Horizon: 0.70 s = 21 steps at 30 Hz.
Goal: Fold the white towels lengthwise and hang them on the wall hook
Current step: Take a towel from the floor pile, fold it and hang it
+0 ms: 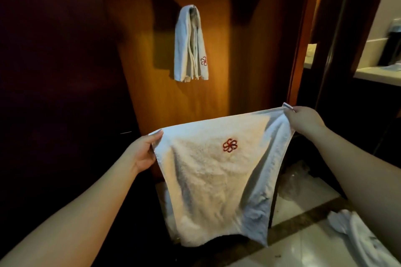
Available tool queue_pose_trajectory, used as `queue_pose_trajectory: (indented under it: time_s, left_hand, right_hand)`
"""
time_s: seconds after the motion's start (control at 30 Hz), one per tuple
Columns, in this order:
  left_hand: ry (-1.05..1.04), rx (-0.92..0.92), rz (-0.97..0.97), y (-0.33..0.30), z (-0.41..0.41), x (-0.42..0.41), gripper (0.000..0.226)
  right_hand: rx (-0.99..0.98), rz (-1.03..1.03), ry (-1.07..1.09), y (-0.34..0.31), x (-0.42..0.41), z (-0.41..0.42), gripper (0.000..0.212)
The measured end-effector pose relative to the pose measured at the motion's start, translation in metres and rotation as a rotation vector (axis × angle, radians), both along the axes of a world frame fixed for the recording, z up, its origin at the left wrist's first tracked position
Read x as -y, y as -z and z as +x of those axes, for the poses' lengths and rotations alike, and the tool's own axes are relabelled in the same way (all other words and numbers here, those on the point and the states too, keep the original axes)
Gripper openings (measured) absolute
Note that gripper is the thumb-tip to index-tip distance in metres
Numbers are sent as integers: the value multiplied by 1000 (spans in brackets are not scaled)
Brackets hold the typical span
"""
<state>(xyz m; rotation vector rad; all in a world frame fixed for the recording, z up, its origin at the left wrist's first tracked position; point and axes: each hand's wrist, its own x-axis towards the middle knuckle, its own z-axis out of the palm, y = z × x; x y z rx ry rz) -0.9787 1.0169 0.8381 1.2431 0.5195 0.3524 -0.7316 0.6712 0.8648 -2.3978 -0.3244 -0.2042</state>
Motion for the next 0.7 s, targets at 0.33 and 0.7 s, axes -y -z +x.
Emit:
queue_pose_trajectory:
  time_s: [0.33, 0.7]
  left_hand:
    - [-170, 12, -184, -31, -3, 34, 13]
    - [62, 167, -63, -54, -9, 91, 29]
  right_hand:
    - [-377, -68, -216, -21, -34, -52, 25]
    - [-464, 373, -812, -55, -78, -157, 22]
